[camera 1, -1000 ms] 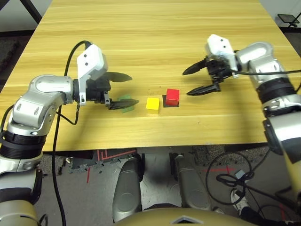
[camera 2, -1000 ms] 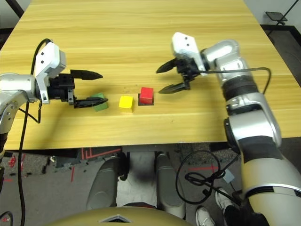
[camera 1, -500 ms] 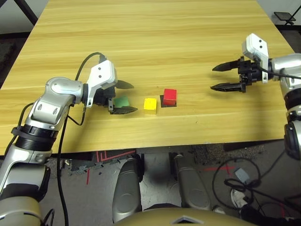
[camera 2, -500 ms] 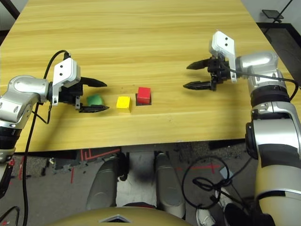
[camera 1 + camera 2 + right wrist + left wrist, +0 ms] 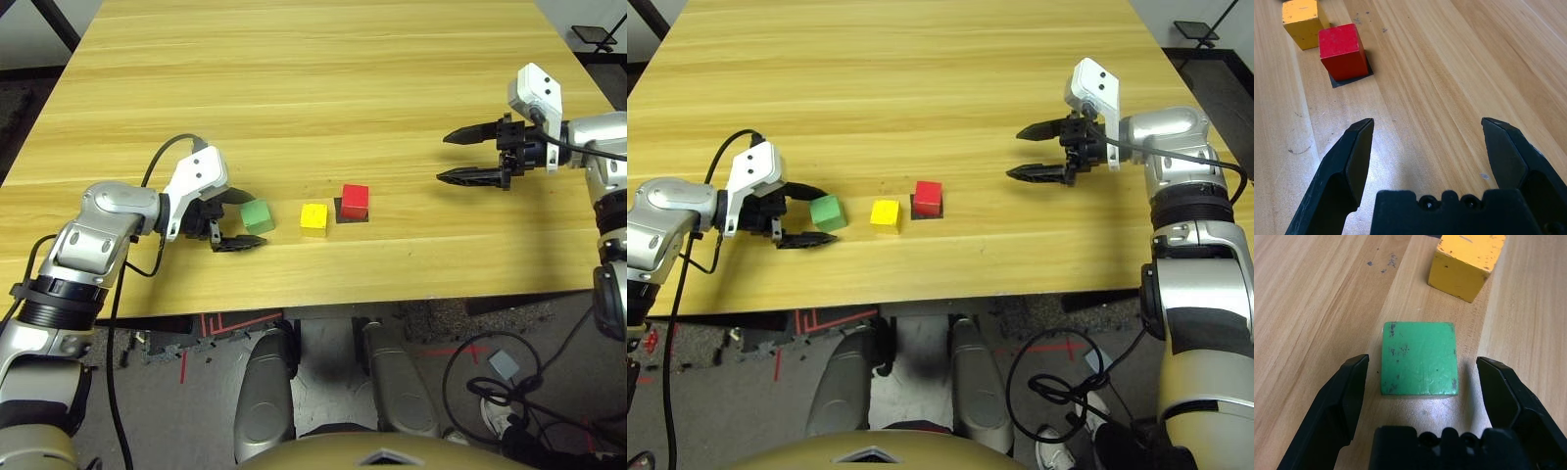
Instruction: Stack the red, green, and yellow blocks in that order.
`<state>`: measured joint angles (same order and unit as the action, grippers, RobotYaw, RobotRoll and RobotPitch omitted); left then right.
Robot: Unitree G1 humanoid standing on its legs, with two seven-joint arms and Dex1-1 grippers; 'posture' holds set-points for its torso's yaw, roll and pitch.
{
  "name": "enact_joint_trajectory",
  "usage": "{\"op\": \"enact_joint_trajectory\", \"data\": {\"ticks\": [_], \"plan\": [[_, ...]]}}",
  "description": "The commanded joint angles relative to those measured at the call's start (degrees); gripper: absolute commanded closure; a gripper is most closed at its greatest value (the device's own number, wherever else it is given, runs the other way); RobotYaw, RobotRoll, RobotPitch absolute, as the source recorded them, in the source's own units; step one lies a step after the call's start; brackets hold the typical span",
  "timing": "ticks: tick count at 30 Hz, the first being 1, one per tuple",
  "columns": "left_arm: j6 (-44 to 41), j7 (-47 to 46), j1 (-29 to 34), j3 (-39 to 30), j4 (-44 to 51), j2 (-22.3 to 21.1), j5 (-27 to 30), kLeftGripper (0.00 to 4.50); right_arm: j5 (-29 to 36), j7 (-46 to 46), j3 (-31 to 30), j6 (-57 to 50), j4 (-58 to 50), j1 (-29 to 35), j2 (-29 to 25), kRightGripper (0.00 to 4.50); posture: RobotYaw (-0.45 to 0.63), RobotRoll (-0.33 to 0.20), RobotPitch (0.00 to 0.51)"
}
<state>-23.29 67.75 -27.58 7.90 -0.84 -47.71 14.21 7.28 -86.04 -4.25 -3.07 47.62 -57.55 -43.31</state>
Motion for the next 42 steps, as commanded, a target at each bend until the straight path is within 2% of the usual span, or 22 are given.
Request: {"op": "enact_joint_trajectory", "data": {"ticks": [1,2,5,7,10,11,15,20,26,33,42], "plan": [[-3.4,-2.4,1.2,-1.3,2.8,1.7,1.5,0.00,1.5,-3.0,0.7,1.3,-0.7,0.8,0.7,0.06,0.18,-0.049,0.231],[-4.0,-3.1,1.3,-1.6,3.3,2.1,1.7,0.00,2.1,-3.9,1.0,1.6,-0.9,1.1,1.0,0.06,0.18,-0.048,0.232],[-5.1,-4.4,1.6,-2.5,4.7,2.7,2.3,0.58,5.2,-6.2,0.2,2.7,-2.4,2.6,1.3,0.00,0.18,-0.045,0.231],[-6.0,-5.0,1.6,-3.1,5.5,2.9,3.0,1.33,8.9,-6.5,-1.3,3.1,-4.7,4.2,0.9,0.00,0.18,-0.042,0.230],[-6.8,-5.1,0.1,-4.2,5.8,2.7,4.0,2.33,19.3,-6.5,-3.7,0.3,-11.9,8.6,0.4,0.00,0.18,-0.036,0.230],[-7.2,-4.9,-0.8,-4.5,5.9,2.5,4.4,2.45,20.3,-6.5,-4.5,-0.1,-13.4,9.7,-0.1,0.00,0.18,-0.033,0.230],[-9.2,-4.3,-5.6,-4.6,6.4,2.3,6.0,2.45,20.9,-6.5,-6.7,0.8,-15.0,11.2,-1.9,0.00,0.17,-0.024,0.231],[-13.2,-3.3,-12.0,-2.6,8.2,3.5,7.9,2.45,20.2,-6.5,-6.5,1.8,-13.8,10.9,-1.9,0.00,0.16,-0.016,0.233],[-17.7,-3.9,-16.4,2.2,11.6,8.7,9.3,2.45,20.0,-6.5,-6.0,2.0,-14.1,11.5,-1.7,0.00,0.14,-0.007,0.234],[-14.4,-2.8,-21.2,8.4,6.0,14.0,5.8,2.45,19.3,-6.5,-4.5,1.2,-16.1,13.4,-0.3,0.00,0.10,0.005,0.231],[-8.6,-0.1,-27.1,12.9,-3.0,19.8,1.9,2.45,18.2,-5.4,-1.5,-0.8,-20.4,16.9,0.7,0.00,0.05,0.015,0.232]]}}
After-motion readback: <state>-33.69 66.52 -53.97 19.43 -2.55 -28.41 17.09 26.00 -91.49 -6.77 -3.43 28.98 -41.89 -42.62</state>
